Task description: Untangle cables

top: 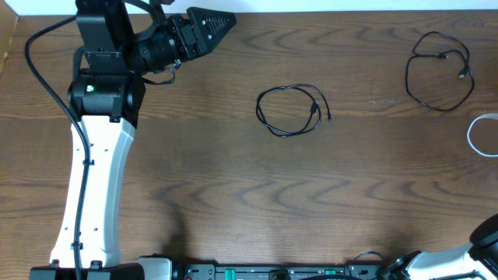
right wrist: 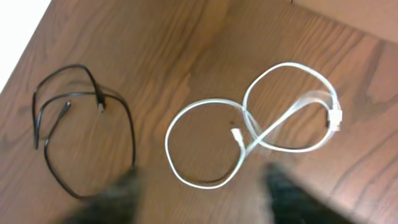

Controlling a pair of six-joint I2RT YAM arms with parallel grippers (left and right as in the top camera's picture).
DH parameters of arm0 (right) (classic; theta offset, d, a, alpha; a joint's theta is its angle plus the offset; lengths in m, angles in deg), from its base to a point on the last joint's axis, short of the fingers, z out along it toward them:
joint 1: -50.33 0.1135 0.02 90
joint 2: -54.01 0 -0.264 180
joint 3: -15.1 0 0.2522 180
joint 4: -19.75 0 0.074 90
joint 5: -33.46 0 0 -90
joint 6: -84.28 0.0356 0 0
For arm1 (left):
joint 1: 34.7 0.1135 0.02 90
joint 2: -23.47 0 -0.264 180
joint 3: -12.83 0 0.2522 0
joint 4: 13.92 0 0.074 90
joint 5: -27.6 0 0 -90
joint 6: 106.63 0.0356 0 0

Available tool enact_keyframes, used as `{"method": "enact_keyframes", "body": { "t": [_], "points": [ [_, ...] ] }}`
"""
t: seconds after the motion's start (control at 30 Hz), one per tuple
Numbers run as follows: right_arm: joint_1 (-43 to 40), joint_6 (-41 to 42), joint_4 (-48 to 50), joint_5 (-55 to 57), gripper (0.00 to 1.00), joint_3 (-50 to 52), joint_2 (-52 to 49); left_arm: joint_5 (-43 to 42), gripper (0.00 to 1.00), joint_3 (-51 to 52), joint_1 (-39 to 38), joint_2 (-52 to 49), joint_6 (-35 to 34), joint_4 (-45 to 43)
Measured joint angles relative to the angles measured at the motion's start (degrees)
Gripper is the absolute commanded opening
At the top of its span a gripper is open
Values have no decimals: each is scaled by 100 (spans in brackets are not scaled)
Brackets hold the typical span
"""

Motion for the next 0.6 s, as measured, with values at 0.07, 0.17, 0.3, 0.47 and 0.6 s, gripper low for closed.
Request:
{"method": "enact_keyframes", "body": {
  "t": [0.07, 0.17, 0.3, 0.47, 0.6],
  "points": [
    [13, 20, 2, -199, 99, 0, -15, 0, 68, 0, 0, 0, 0, 0],
    [96, 37, 0, -479, 99, 0, -15, 0, 69, 0, 0, 0, 24, -2],
    [374, 39, -17, -1108, 99, 0, -13, 0, 73, 0, 0, 0, 258, 2],
    [1351, -96, -105, -1753, 99, 0, -15, 17, 79, 9, 0, 0, 549, 2],
    [2295, -326, -103, -1803, 86, 0, -15, 186, 79, 210, 0, 0, 715, 184]
  ]
}}
